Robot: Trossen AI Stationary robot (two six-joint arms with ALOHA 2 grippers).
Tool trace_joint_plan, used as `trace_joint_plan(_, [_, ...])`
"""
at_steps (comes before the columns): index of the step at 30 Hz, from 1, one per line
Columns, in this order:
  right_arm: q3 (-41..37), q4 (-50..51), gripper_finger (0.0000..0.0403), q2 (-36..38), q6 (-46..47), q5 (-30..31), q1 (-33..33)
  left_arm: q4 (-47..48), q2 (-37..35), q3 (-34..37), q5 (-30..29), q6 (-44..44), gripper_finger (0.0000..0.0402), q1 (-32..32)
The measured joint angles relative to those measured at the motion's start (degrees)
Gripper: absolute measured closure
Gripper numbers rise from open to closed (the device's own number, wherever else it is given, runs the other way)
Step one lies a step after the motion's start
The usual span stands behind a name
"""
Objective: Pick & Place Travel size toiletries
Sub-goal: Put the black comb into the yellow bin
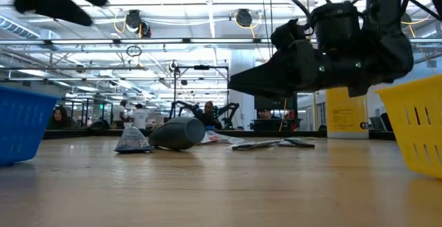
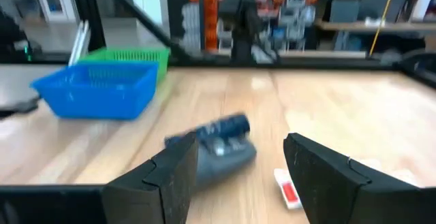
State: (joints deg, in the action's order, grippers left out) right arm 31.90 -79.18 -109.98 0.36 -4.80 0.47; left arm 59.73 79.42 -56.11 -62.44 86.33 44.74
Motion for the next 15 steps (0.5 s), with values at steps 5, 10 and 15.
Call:
trace_joint_plan(5, [-3.38, 15.61, 0.0193, 12.35, 1.40, 0.14, 0.42, -9.10, 0.04, 6.45, -5.09, -13.22, 0.0092, -8.97])
trace_joint_plan(10, [-3.49, 42.50, 0.0193, 25.70, -1.23, 1.64, 0.79, -33.12, 0.08, 13.17, 4.03, -37.79, 0.0092, -18.90])
trace_joint_plan(15, [0.06, 59.79, 0.0187, 31.35, -10.56, 3.43, 1.09, -67.98, 0.12, 18.77, 27.27, -63.87, 0.0092, -28.84])
